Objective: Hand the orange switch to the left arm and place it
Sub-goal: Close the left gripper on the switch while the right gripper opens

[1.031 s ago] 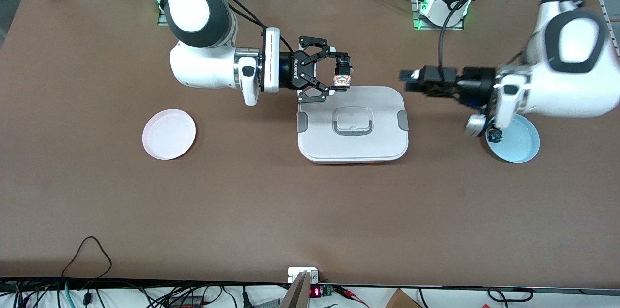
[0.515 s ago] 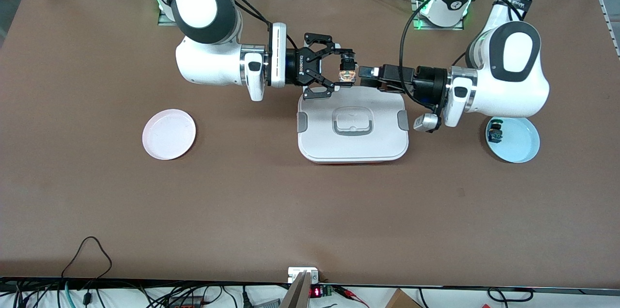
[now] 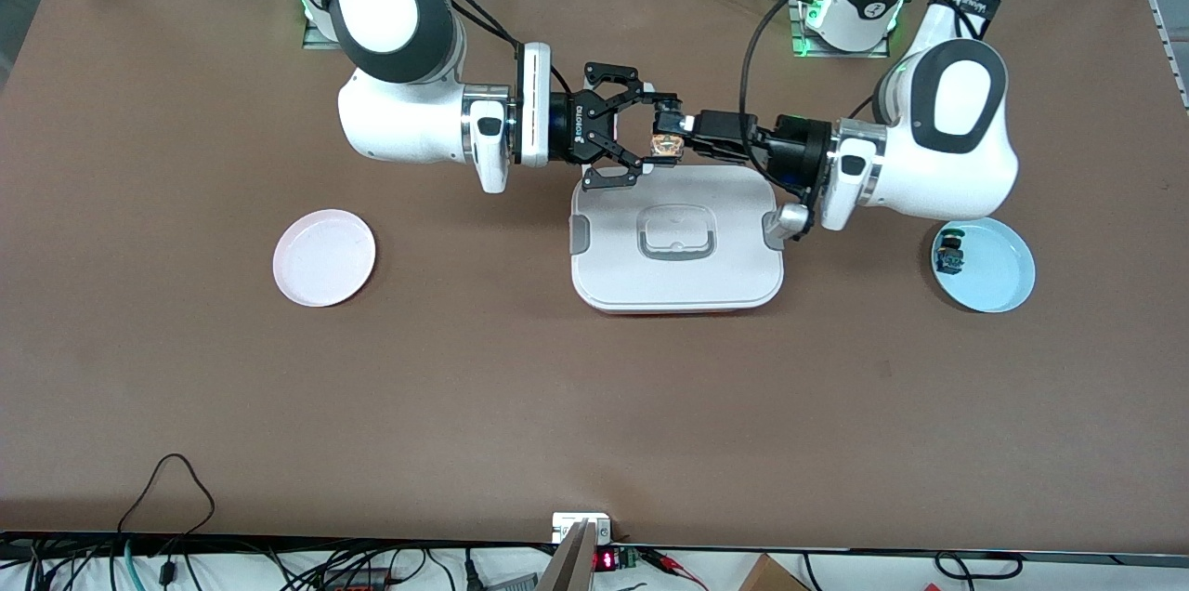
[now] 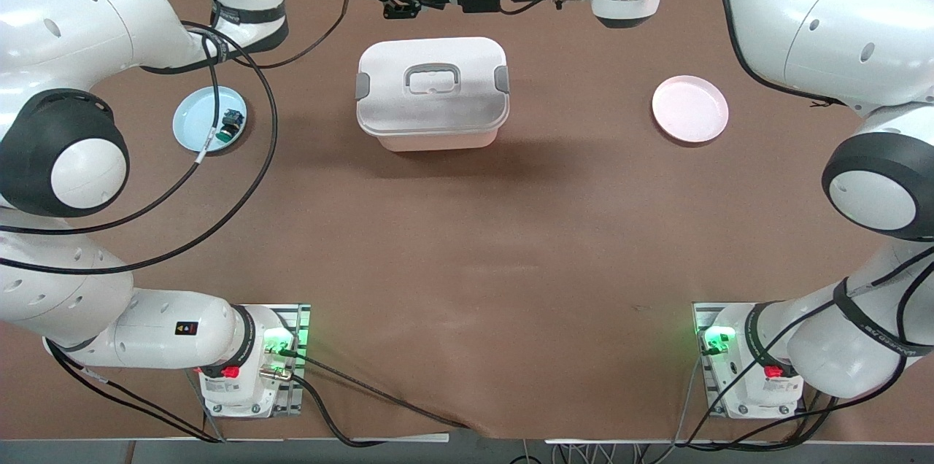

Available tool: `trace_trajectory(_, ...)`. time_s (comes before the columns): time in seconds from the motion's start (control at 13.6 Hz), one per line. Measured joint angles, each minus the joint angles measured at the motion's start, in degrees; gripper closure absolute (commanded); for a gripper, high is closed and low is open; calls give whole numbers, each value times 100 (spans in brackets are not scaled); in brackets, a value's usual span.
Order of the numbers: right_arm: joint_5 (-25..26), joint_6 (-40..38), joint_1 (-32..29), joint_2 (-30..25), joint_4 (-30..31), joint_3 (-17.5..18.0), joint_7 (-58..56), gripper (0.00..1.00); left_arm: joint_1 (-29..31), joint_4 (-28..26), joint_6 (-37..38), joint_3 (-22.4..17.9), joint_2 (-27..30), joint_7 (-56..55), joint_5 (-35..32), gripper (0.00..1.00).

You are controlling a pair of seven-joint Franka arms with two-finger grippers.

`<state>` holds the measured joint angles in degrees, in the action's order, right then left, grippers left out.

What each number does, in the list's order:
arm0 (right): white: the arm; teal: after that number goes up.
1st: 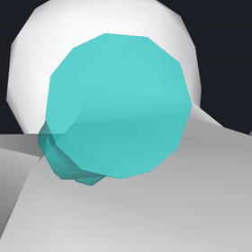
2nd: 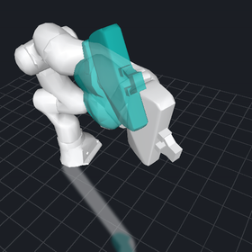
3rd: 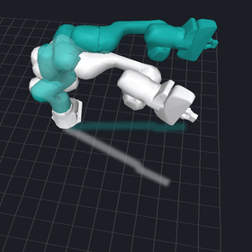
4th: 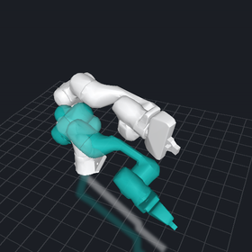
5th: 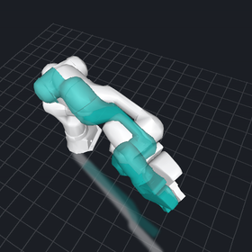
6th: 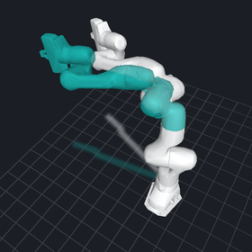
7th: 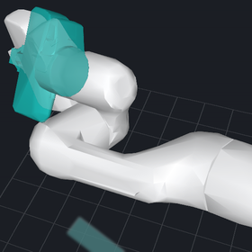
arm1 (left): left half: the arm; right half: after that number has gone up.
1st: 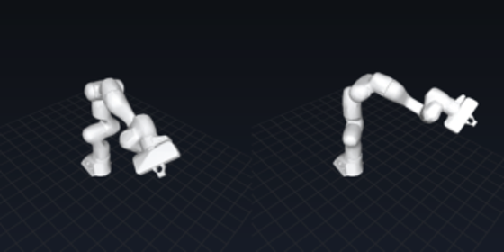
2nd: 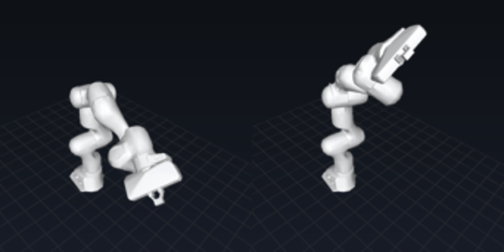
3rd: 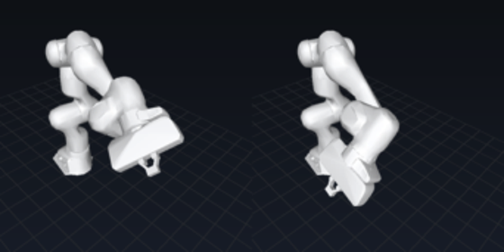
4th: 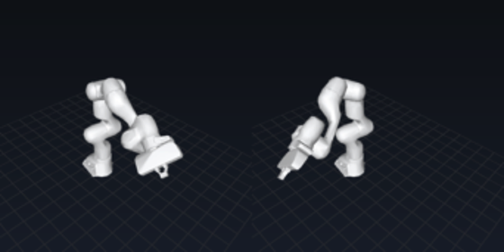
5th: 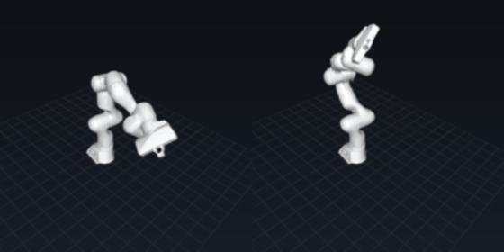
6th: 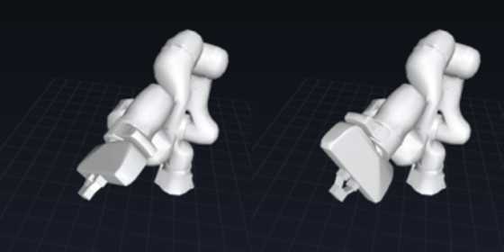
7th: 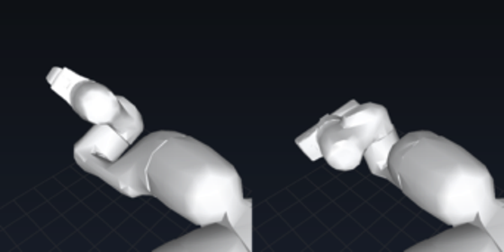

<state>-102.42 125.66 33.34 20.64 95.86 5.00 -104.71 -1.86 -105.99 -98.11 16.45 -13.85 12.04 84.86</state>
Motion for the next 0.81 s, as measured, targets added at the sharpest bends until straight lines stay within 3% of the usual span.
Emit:
trace_trajectory(0.37, -8, 4, 15, 2, -14, 0, -4, 95, 9, -5, -3, 1, 32, 36, 5, 81)
trace_trajectory(0.44, -8, 6, 16, 2, -18, 0, -4, 38, 11, -6, -3, 0, 37, 36, 5, 81)
trace_trajectory(0.52, -13, 9, 17, 2, -20, 0, -4, 0, 11, -6, -3, -1, 41, 36, 5, 81)
trace_trajectory(0.81, -66, 95, 24, 0, -47, -7, -1, 0, 13, -31, -3, -3, 42, 37, 5, 82)
